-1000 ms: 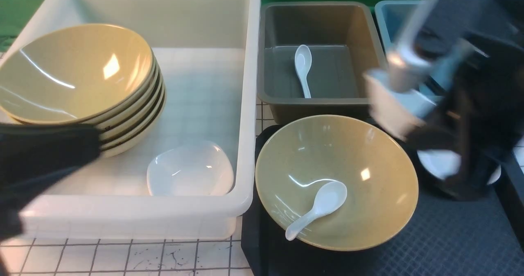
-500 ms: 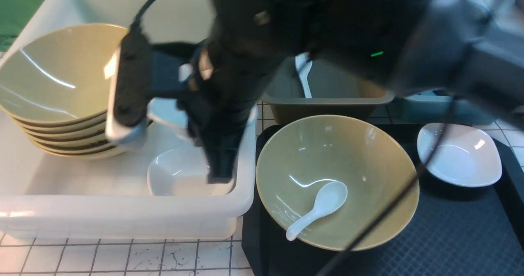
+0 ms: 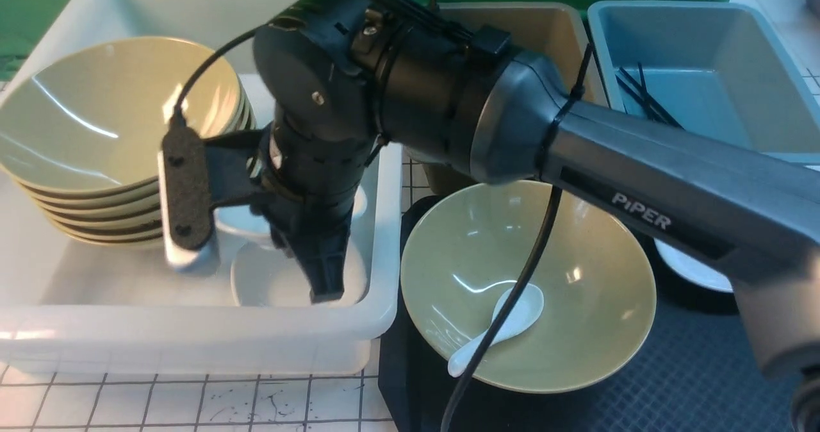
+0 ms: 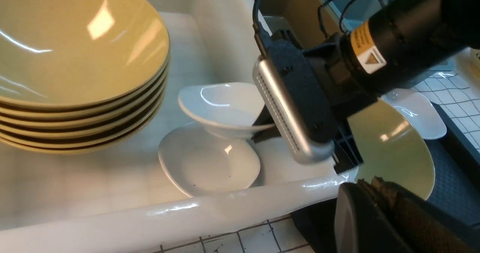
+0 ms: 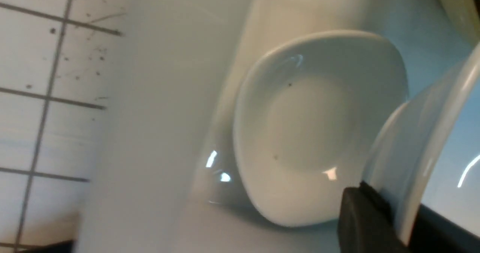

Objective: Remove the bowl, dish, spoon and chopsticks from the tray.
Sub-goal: Use the right arm to put the plate into the large storage box on the left

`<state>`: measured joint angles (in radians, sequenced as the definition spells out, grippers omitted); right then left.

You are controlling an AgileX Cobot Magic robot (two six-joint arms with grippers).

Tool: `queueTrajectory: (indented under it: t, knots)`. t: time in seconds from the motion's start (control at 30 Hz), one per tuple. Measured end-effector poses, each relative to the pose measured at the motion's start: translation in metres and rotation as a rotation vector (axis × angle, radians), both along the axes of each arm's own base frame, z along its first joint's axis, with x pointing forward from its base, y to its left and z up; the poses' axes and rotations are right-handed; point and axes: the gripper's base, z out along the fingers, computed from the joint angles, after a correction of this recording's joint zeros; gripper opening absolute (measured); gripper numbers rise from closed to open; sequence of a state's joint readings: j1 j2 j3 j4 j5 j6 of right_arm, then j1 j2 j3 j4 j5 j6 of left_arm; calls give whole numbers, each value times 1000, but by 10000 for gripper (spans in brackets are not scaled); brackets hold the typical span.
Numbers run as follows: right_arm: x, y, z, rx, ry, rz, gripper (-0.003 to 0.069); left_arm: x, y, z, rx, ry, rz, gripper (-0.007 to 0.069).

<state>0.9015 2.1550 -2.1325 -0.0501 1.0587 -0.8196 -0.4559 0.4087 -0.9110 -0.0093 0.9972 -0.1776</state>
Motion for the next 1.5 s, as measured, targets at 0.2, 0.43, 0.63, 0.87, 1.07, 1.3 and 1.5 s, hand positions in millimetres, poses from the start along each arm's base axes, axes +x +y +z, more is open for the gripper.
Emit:
queueTrajectory:
  t: [0.2, 0.43, 0.63, 0.87, 1.07, 1.3, 1.5]
  knots:
    - [8, -4, -6, 17, 39, 62, 50, 0, 0, 0, -3, 2, -2, -1]
    - [3, -4, -7, -6, 64, 161, 50, 0, -1, 0, -6, 3, -4, -1]
    - [3, -4, -7, -11, 60, 177, 50, 0, -1, 0, -7, 4, -5, -1]
    - [7, 2, -22, -13, 62, 189, 50, 0, -1, 1, -13, -2, -7, -1]
    - [12, 7, -33, -5, 55, 185, 50, 0, -1, 1, -18, 0, -11, -1]
    - [13, 7, -33, 0, 48, 177, 56, 0, -2, 1, -18, 0, -12, -1]
    - [14, 7, -33, -3, 45, 177, 99, -1, -2, 1, -22, 2, -15, -1]
